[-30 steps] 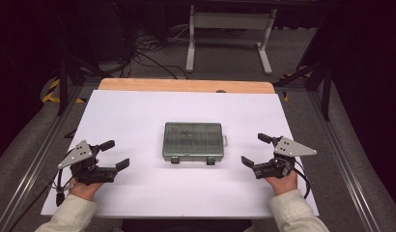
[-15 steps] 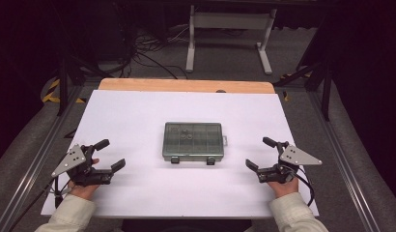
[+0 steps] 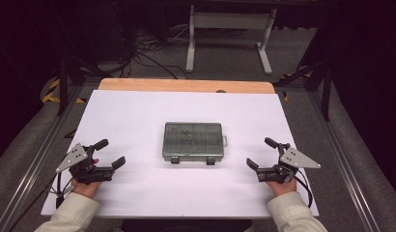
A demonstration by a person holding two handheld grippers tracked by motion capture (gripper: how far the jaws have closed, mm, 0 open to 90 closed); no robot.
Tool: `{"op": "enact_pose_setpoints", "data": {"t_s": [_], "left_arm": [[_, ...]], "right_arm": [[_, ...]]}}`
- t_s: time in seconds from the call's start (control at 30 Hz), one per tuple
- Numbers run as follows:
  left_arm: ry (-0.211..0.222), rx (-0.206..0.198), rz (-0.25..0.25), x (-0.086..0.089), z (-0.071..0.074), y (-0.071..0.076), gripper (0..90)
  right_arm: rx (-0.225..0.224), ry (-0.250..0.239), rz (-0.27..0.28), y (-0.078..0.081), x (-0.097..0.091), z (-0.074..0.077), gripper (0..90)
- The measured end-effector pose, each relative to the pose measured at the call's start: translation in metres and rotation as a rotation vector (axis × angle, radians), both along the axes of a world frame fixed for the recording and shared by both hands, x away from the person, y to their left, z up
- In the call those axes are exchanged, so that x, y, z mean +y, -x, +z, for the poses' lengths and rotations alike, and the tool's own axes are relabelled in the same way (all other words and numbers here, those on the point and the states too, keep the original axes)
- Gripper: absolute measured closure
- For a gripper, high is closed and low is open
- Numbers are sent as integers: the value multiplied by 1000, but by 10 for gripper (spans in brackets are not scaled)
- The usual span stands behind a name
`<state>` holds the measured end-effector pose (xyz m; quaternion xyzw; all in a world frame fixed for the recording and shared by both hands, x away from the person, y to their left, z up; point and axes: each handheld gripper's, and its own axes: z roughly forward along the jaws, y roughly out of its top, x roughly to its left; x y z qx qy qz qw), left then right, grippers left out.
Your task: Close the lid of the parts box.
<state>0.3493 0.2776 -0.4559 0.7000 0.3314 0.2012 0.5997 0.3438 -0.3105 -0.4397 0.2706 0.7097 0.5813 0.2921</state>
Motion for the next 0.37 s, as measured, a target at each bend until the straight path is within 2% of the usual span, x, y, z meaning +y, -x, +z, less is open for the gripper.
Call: {"op": "enact_pose_setpoints", "data": {"t_s": [0.1, 0.37], "left_arm": [[-14, -1, 10, 0, 0, 0, 28], [-19, -13, 10, -1, 0, 1, 25]], "right_arm": [[-2, 20, 7, 0, 2, 0, 0], [4, 21, 7, -1, 2, 0, 0]]}}
